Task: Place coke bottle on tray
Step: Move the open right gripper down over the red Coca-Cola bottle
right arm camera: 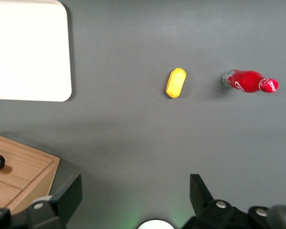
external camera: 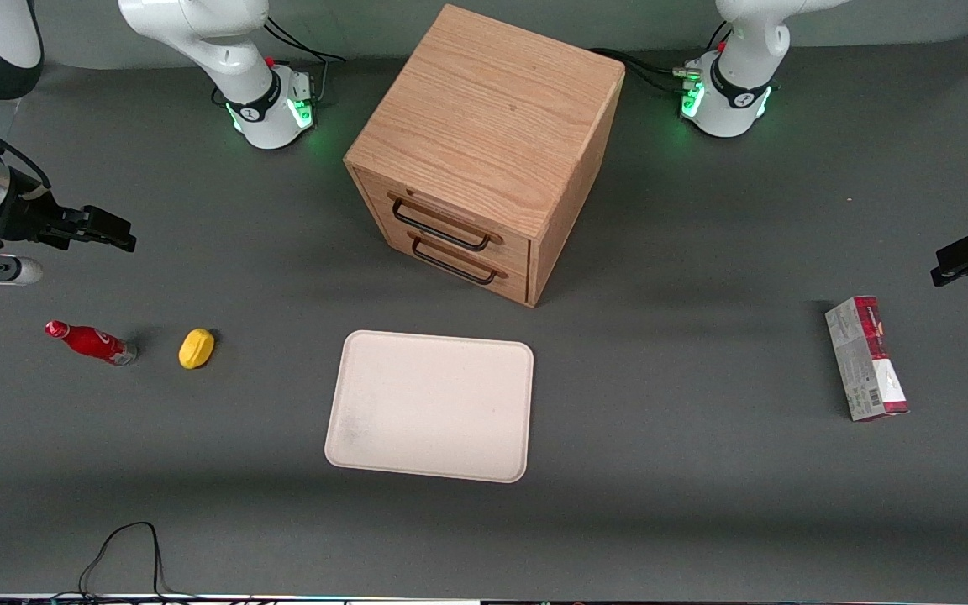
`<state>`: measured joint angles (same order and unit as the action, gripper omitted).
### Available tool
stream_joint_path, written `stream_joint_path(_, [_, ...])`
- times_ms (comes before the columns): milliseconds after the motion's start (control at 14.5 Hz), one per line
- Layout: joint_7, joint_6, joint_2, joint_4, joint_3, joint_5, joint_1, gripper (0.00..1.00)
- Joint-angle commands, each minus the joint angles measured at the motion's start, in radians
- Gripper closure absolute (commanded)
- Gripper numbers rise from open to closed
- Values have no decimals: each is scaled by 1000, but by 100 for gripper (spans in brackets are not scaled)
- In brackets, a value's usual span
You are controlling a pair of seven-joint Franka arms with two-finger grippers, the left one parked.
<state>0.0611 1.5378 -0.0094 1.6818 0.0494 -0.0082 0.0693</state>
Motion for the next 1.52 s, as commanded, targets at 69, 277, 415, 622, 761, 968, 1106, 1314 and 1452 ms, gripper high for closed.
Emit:
stream_joint_path(69, [-46,-33,17,-50,29,-33,26,0])
stream_joint_path(277, [-47,-53,17,-57,27,-36,23,0])
stream_joint_path(415, [-46,-54,17,-71,29,-35,20,0])
stream_joint_path(622, [-41,-56,13,-76,27,-33,9,0])
stream_joint_path(761, [-47,-56,12,-77,29,-33,4,0])
stream_joint_path(968, [-44,-56,11,-86,29,-33,1,0])
stream_joint_path(1106, [-46,-56,14,-89,30,-32,-14,0])
stream_joint_path(1314, [-50,-65,34,-106,36,-39,-92,0])
stream_joint_path(1452, [-63,-61,130,-201,37,-42,-167,0])
